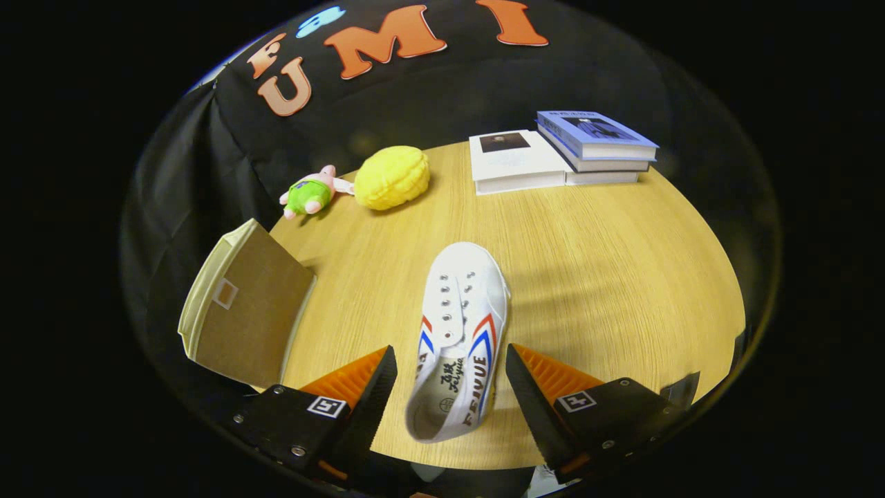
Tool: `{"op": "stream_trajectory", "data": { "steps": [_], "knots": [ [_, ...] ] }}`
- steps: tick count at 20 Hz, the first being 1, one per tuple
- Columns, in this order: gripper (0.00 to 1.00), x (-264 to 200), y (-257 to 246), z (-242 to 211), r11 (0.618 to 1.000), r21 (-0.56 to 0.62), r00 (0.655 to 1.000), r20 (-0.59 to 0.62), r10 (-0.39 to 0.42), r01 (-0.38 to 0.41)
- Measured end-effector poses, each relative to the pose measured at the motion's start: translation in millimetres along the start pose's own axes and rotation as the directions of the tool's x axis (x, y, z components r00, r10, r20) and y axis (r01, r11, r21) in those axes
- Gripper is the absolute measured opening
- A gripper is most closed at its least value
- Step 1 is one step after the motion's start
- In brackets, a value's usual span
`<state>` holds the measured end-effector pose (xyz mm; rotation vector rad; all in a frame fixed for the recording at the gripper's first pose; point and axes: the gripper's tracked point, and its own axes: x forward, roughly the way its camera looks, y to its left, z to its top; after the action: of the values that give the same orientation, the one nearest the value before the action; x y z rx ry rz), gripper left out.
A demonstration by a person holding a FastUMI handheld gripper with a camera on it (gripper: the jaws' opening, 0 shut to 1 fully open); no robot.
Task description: Open the storage box then place both shoes into the box .Put the left shoe in first, then the right shoe, with the right side of both shoes facing outward in a uniform manner.
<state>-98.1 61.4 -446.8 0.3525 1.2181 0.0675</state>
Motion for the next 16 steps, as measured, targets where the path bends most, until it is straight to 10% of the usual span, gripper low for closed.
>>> {"op": "stream_trajectory", "data": {
  "steps": [6,16],
  "knots": [
    [0.76,28.4,-26.1,-7.6,0.997,0.053,0.998,-0.04,-0.047,0.049],
    [0.17,36.1,-25.3,-1.7,0.995,0.097,0.999,-0.045,-0.004,0.008]
  ]
}}
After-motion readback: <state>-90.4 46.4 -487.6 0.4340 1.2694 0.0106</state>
